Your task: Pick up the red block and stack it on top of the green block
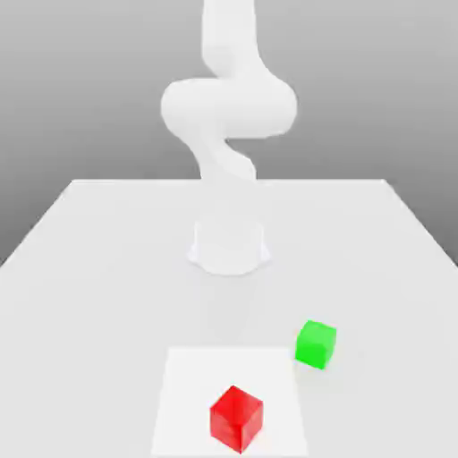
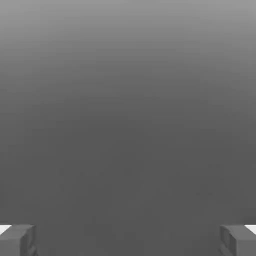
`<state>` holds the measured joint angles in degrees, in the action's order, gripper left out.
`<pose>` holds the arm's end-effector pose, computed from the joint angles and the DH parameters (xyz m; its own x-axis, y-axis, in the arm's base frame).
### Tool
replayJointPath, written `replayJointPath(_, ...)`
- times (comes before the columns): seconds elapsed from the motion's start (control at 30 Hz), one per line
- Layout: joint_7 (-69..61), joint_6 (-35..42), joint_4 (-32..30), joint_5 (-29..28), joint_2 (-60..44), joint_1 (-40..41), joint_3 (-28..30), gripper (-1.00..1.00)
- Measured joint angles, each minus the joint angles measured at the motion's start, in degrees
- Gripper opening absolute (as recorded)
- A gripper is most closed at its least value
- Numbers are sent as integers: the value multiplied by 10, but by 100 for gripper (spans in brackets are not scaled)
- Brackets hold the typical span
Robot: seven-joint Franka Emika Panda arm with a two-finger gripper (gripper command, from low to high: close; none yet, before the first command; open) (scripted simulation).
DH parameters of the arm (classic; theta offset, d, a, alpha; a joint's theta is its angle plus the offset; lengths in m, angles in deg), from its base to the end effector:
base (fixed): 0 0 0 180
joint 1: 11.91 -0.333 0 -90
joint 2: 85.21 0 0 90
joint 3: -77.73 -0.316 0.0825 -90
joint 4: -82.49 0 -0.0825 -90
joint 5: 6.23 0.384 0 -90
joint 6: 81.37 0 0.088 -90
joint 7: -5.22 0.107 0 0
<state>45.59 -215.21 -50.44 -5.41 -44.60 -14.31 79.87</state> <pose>0.3810 -0.0028 0.6715 0.5792 -0.6593 0.4795 -0.4754 -0.7510 -0.4583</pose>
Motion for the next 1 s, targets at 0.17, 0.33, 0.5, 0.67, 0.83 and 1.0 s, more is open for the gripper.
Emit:
replayJointPath(0.17,-112,-43,-24,17,-107,-50,45,0)
replayJointPath(0.33,-226,-83,-46,40,-212,-88,79,0)
replayJointPath(0.5,-340,-124,-69,63,-316,-111,96,0)
replayJointPath(0.67,-441,-166,-92,70,-418,-117,95,0)
replayJointPath(0.83,-512,-215,-110,50,-516,-108,90,0)
replayJointPath(1.0,-547,-292,-98,85,-613,-82,56,-100)
